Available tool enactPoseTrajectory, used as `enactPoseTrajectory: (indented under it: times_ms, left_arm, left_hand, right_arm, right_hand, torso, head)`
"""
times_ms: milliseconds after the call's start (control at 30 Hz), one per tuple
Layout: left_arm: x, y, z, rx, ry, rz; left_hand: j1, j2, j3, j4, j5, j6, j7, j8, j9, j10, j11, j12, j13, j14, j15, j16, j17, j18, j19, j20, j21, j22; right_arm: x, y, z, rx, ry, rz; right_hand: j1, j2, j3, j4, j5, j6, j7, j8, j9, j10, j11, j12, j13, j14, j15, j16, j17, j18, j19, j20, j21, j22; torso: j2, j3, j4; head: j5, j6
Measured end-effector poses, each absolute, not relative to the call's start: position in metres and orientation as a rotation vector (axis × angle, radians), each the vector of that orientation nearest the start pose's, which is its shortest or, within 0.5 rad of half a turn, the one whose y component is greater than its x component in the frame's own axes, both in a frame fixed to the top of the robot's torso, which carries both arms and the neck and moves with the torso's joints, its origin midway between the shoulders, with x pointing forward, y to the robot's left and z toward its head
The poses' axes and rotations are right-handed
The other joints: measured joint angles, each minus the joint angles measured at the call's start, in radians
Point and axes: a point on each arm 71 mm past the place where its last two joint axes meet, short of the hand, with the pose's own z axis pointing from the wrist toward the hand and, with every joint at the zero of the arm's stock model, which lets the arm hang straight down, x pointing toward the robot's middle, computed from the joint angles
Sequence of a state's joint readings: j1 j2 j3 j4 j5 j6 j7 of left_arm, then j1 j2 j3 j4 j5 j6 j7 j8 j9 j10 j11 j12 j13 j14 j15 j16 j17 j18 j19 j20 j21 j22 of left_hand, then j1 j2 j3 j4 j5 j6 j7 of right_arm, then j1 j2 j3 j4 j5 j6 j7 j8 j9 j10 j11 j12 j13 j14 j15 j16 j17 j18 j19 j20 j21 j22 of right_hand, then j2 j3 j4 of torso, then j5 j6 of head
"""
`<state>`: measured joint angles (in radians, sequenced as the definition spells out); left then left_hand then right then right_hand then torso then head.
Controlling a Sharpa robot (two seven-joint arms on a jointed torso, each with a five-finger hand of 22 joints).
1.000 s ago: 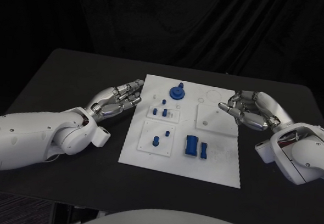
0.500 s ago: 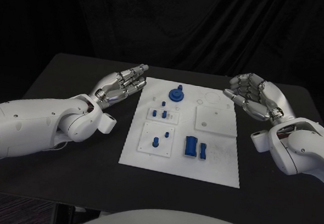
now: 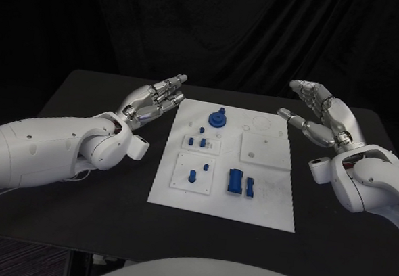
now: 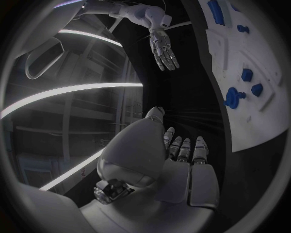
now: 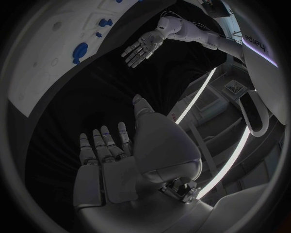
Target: Assemble the parts on the task board
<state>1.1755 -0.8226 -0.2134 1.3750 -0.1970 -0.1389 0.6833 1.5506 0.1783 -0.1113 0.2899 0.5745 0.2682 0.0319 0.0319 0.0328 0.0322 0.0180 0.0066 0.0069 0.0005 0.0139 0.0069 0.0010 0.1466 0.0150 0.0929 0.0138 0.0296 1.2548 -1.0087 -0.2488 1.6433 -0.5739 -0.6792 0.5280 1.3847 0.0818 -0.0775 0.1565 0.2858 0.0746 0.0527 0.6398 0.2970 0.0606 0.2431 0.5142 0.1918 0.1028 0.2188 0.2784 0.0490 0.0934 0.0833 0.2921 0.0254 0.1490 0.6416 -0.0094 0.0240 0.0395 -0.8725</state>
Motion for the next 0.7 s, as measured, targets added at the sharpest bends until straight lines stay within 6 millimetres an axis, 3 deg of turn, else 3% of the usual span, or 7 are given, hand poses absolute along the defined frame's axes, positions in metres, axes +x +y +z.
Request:
enactPoseTrajectory:
  times_ms: [200,300,467,500,600,633,700]
  left_arm:
    - [0.478,0.232,-0.238,-0.771,1.460,-1.624]
    - [0.478,0.232,-0.238,-0.774,1.461,-1.621]
    - [0.477,0.227,-0.235,-0.789,1.445,-1.624]
    - [0.477,0.225,-0.234,-0.797,1.438,-1.623]
    - [0.475,0.218,-0.232,-0.820,1.416,-1.618]
    - [0.475,0.215,-0.231,-0.833,1.404,-1.612]
    - [0.473,0.209,-0.229,-0.858,1.384,-1.600]
  left_hand:
    - [-0.036,-0.003,0.000,-0.001,-0.013,-0.011,-0.006,0.000,-0.003,-0.003,-0.003,0.000,0.000,0.000,0.000,0.000,0.000,0.000,-0.001,-0.008,0.000,-0.004]
    - [-0.219,-0.024,0.013,-0.036,-0.080,-0.044,-0.014,-0.013,-0.014,-0.011,-0.011,0.000,-0.002,-0.003,-0.004,0.000,0.000,0.000,-0.006,-0.042,-0.005,-0.014]
    - [-0.459,-0.051,0.057,-0.084,-0.169,-0.084,-0.024,-0.019,-0.025,-0.016,-0.016,0.000,-0.004,0.000,-0.007,0.000,0.000,-0.017,-0.012,-0.067,-0.007,-0.023]
    - [-0.514,-0.058,0.068,-0.094,-0.190,-0.094,-0.025,-0.023,-0.026,-0.019,-0.017,0.000,-0.004,0.000,-0.007,0.000,0.000,-0.032,-0.009,-0.070,-0.007,-0.024]
    - [-0.629,-0.071,0.087,-0.113,-0.233,-0.112,-0.028,-0.023,-0.028,-0.023,-0.016,0.000,-0.005,0.000,-0.007,0.000,0.000,-0.032,-0.014,-0.075,-0.007,-0.026]
    - [-0.667,-0.076,0.091,-0.120,-0.247,-0.119,-0.029,-0.023,-0.029,-0.024,-0.016,0.000,-0.005,0.000,-0.007,0.000,0.000,-0.033,-0.014,-0.075,-0.007,-0.026]
    - [-0.737,-0.084,0.096,-0.135,-0.272,-0.130,-0.031,-0.023,-0.029,-0.023,-0.016,0.000,-0.005,0.000,-0.007,0.000,0.001,-0.048,-0.014,-0.082,-0.007,-0.027]
  right_arm:
    - [0.442,-0.260,-0.191,0.430,1.313,1.143]
    - [0.443,-0.259,-0.190,0.433,1.312,1.146]
    - [0.446,-0.250,-0.191,0.462,1.301,1.170]
    - [0.447,-0.246,-0.191,0.477,1.298,1.179]
    - [0.449,-0.237,-0.193,0.527,1.288,1.202]
    - [0.451,-0.232,-0.194,0.557,1.282,1.214]
    - [0.453,-0.225,-0.195,0.610,1.273,1.233]
  right_hand:
    - [0.004,-0.011,0.007,-0.007,-0.004,0.016,0.001,0.039,-0.025,-0.006,-0.006,-0.003,-0.030,-0.016,-0.009,-0.012,-0.010,0.000,-0.013,-0.006,-0.003,-0.016]
    - [-0.164,-0.037,0.030,-0.030,-0.039,-0.015,-0.021,-0.040,-0.058,-0.030,-0.032,-0.064,-0.050,-0.049,-0.035,-0.045,-0.025,-0.041,-0.044,-0.037,-0.010,-0.032]
    - [-0.383,-0.062,0.055,-0.054,-0.083,-0.047,-0.039,-0.148,-0.100,-0.045,-0.071,-0.145,-0.076,-0.080,-0.066,-0.087,-0.038,-0.063,-0.065,-0.084,-0.015,-0.054]
    - [-0.436,-0.066,0.060,-0.059,-0.094,-0.051,-0.043,-0.174,-0.111,-0.050,-0.079,-0.165,-0.081,-0.087,-0.072,-0.097,-0.040,-0.063,-0.069,-0.095,-0.015,-0.066]
    - [-0.541,-0.072,0.068,-0.084,-0.115,-0.056,-0.049,-0.225,-0.132,-0.053,-0.097,-0.203,-0.094,-0.092,-0.089,-0.117,-0.043,-0.064,-0.074,-0.117,-0.019,-0.095]
    - [-0.576,-0.073,0.069,-0.094,-0.122,-0.057,-0.050,-0.243,-0.138,-0.057,-0.102,-0.216,-0.100,-0.095,-0.092,-0.125,-0.044,-0.078,-0.078,-0.122,-0.019,-0.104]
    - [-0.637,-0.075,0.072,-0.111,-0.135,-0.061,-0.046,-0.273,-0.150,-0.056,-0.114,-0.239,-0.121,-0.097,-0.103,-0.136,-0.045,-0.079,-0.078,-0.136,-0.019,-0.116]
  torso:
    - [-0.003,0.0012,-0.0010]
    - [-0.004,0.0012,-0.0010]
    - [-0.009,0.0016,-0.0023]
    - [-0.011,0.0018,-0.0029]
    - [-0.019,0.0026,-0.0049]
    - [-0.022,0.0030,-0.0057]
    - [-0.031,0.0037,-0.0080]
  head:
    - [-0.002,0.000]
    - [-0.002,0.002]
    - [-0.005,0.026]
    - [-0.006,0.033]
    - [-0.010,0.064]
    - [-0.011,0.075]
    - [-0.015,0.103]
